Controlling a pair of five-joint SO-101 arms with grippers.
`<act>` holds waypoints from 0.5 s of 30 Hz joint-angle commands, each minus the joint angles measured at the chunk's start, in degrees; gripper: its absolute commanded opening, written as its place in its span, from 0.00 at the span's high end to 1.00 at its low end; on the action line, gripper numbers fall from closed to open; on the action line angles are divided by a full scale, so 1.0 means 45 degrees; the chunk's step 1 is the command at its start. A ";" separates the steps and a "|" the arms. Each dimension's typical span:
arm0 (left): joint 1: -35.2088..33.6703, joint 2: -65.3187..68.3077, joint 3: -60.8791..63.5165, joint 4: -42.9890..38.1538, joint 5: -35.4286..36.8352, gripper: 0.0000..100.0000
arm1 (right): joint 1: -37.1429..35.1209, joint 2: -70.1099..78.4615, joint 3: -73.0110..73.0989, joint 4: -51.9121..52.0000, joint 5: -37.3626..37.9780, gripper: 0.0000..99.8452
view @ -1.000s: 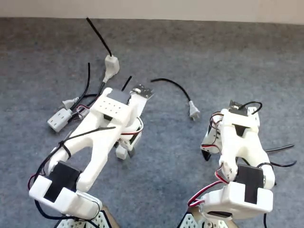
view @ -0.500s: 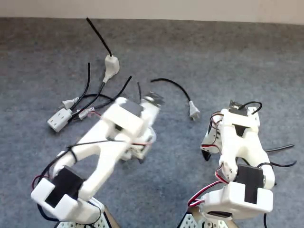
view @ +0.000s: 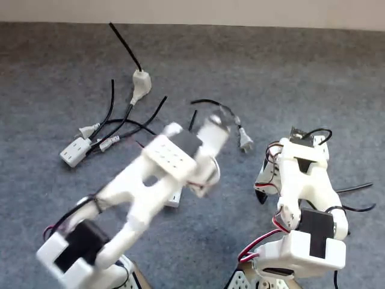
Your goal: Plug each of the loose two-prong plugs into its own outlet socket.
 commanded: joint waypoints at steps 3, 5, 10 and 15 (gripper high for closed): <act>-0.3976 -0.3409 -0.3585 0.2696 -0.1758 0.79 | 0.0088 0.0068 0.0107 -0.0537 0.0176 0.74; -0.5675 -0.4171 -0.3780 0.2833 -0.2012 0.79 | 0.0029 -0.0010 0.0049 -0.0518 0.0176 0.74; -0.8391 -0.4972 -0.2842 0.2969 -0.2129 0.79 | -0.0498 -0.0029 -0.1397 0.1045 0.1192 0.74; -0.9016 -0.5031 -0.0303 0.2129 -0.2149 0.79 | -0.1299 0.0049 -0.5148 0.3800 0.2071 0.74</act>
